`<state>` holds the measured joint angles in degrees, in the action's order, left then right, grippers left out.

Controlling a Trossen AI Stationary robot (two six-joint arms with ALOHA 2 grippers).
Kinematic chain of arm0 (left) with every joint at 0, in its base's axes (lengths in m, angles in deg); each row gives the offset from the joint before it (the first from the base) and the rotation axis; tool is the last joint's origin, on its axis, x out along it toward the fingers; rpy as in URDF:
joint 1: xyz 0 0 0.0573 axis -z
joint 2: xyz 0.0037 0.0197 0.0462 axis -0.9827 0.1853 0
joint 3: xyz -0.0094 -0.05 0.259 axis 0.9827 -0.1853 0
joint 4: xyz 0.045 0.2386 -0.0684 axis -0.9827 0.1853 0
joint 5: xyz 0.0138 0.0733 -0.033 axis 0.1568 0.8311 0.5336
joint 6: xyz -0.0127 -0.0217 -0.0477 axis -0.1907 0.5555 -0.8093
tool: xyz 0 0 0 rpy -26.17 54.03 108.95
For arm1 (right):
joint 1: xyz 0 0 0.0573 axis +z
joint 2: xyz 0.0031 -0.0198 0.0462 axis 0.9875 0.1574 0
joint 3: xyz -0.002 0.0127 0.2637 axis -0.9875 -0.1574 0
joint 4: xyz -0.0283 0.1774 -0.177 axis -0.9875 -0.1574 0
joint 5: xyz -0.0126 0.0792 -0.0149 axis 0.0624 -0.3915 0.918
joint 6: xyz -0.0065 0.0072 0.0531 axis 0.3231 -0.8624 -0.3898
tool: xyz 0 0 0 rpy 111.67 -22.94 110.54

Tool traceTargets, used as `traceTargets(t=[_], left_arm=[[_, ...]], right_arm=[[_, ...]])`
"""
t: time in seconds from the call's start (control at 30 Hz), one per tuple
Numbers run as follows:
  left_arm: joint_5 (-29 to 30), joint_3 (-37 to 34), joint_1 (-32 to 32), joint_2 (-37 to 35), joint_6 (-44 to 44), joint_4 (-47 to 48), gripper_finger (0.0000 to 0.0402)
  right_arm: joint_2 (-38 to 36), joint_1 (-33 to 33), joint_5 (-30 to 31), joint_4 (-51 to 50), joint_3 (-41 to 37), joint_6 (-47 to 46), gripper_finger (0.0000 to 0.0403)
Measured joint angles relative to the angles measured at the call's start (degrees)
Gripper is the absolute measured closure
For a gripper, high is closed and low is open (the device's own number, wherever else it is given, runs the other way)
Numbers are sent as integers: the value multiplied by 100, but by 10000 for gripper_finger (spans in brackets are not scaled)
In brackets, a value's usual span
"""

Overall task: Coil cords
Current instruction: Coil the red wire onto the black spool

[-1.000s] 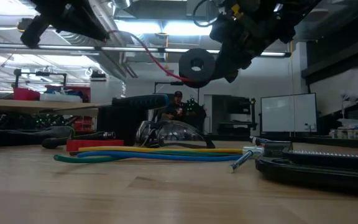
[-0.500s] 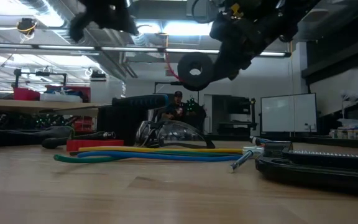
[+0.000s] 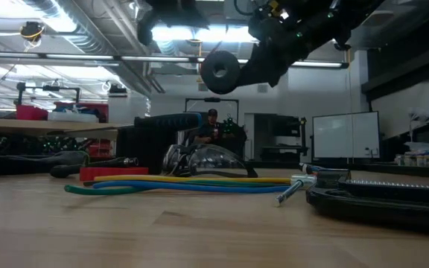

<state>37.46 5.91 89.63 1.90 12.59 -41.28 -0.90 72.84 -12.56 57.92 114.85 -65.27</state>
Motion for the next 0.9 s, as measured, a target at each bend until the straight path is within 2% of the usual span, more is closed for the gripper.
traceTargets(t=[0.37,0.57,0.9], left_arm=[[-893,0,-310,503,478,-1303,401],[-1088,0,-251,507,530,-1345,401],[-1095,-1,-44,507,528,-1212,401]], right_arm=[[8,-17,1071,432,0,-142,401],[9,-17,1553,672,0,-203,401],[9,-145,1552,1326,0,-806,401]])
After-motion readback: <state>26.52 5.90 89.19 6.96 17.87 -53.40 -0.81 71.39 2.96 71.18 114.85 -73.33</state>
